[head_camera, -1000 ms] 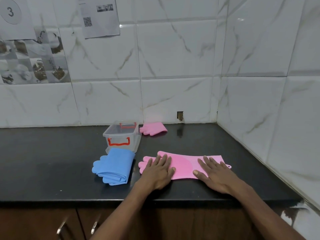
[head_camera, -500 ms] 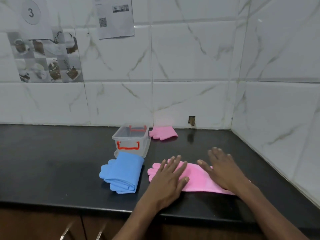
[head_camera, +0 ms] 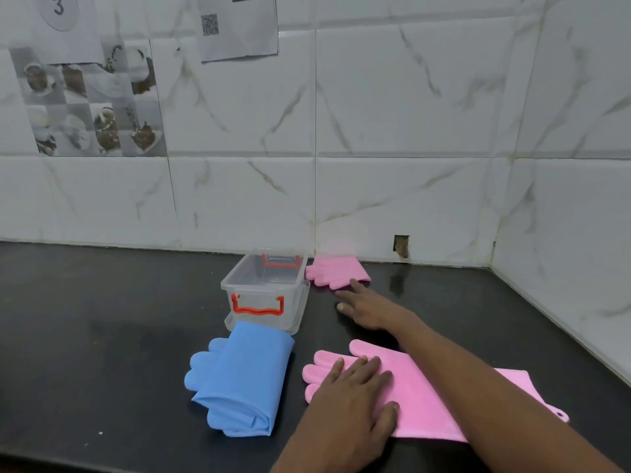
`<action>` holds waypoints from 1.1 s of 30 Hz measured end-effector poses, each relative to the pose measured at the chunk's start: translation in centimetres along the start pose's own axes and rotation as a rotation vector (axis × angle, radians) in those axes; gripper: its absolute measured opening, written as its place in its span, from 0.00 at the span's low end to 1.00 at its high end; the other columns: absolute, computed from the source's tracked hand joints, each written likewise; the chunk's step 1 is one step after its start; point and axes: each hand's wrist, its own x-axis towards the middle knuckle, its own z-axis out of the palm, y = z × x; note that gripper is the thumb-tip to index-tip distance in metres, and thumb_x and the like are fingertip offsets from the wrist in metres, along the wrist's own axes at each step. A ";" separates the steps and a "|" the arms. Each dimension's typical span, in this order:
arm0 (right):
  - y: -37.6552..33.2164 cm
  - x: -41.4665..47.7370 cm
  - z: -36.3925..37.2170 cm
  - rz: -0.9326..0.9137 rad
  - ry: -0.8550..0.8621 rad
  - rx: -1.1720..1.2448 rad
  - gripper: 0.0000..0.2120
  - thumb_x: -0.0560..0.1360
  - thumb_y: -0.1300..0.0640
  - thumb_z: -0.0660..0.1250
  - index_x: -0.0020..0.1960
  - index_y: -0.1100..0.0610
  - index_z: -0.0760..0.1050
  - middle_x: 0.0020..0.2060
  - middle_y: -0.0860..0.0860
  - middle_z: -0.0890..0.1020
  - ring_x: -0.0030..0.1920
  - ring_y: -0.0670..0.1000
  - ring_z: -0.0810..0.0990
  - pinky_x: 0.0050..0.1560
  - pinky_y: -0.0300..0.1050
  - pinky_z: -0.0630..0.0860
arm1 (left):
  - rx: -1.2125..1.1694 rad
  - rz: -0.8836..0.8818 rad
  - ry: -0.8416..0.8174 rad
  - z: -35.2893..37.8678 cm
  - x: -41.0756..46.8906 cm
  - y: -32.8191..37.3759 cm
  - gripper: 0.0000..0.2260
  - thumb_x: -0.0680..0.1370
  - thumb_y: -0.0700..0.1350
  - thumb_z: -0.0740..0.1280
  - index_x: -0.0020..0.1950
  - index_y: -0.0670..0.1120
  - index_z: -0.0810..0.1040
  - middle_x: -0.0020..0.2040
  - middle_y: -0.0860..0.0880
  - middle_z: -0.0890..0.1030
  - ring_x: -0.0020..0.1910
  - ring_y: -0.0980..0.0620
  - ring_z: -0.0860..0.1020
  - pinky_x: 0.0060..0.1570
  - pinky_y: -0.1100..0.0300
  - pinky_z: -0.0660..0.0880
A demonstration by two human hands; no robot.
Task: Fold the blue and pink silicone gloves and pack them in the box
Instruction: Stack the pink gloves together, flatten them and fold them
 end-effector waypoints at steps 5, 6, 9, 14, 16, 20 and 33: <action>-0.3 5.2 0.4 0.103 -0.021 -0.079 0.29 0.73 0.27 0.48 0.73 0.31 0.55 0.79 0.53 0.42 0.76 0.65 0.47 0.72 0.67 0.46 | 0.018 -0.003 -0.038 0.3 0.8 -0.3 0.26 0.79 0.57 0.52 0.77 0.54 0.61 0.80 0.54 0.54 0.79 0.57 0.50 0.75 0.56 0.36; -0.4 5.8 0.4 0.099 -0.012 -0.078 0.29 0.73 0.27 0.48 0.72 0.31 0.55 0.79 0.51 0.43 0.76 0.64 0.48 0.72 0.67 0.47 | 0.020 0.001 -0.051 0.2 0.9 -0.3 0.28 0.76 0.59 0.49 0.77 0.54 0.61 0.80 0.54 0.54 0.79 0.56 0.50 0.75 0.55 0.36; -0.5 6.7 0.8 0.087 0.028 -0.118 0.30 0.74 0.29 0.47 0.74 0.36 0.56 0.78 0.49 0.56 0.75 0.62 0.53 0.70 0.68 0.51 | 0.066 0.021 0.025 0.6 0.8 -0.2 0.35 0.68 0.61 0.44 0.74 0.55 0.66 0.78 0.55 0.60 0.77 0.56 0.56 0.76 0.52 0.42; -0.8 6.2 0.4 0.096 0.135 -0.169 0.27 0.77 0.40 0.54 0.72 0.52 0.65 0.69 0.56 0.69 0.69 0.60 0.63 0.67 0.62 0.63 | 0.047 0.037 -0.117 0.3 1.2 -0.7 0.27 0.78 0.55 0.53 0.77 0.53 0.59 0.80 0.53 0.53 0.79 0.54 0.49 0.75 0.53 0.36; -0.3 5.4 -0.4 0.104 0.340 -0.137 0.18 0.78 0.52 0.59 0.65 0.59 0.71 0.62 0.59 0.75 0.63 0.58 0.70 0.60 0.55 0.72 | -0.003 0.032 -0.115 0.2 1.2 -0.9 0.27 0.79 0.56 0.54 0.78 0.53 0.58 0.80 0.53 0.52 0.79 0.55 0.48 0.75 0.56 0.35; 1.4 2.0 -3.7 0.147 0.767 0.085 0.10 0.75 0.62 0.64 0.56 0.59 0.73 0.49 0.58 0.80 0.53 0.59 0.75 0.46 0.52 0.74 | -0.069 -0.012 0.030 0.5 0.5 -0.3 0.26 0.78 0.58 0.57 0.75 0.55 0.64 0.79 0.56 0.58 0.77 0.59 0.55 0.75 0.61 0.38; 0.5 -13.5 -16.9 0.161 0.734 0.354 0.13 0.72 0.55 0.68 0.33 0.58 0.71 0.31 0.53 0.75 0.37 0.56 0.73 0.32 0.46 0.65 | -0.084 -0.051 0.174 -0.7 -1.4 0.9 0.31 0.79 0.64 0.54 0.79 0.53 0.55 0.79 0.54 0.57 0.77 0.55 0.55 0.75 0.58 0.45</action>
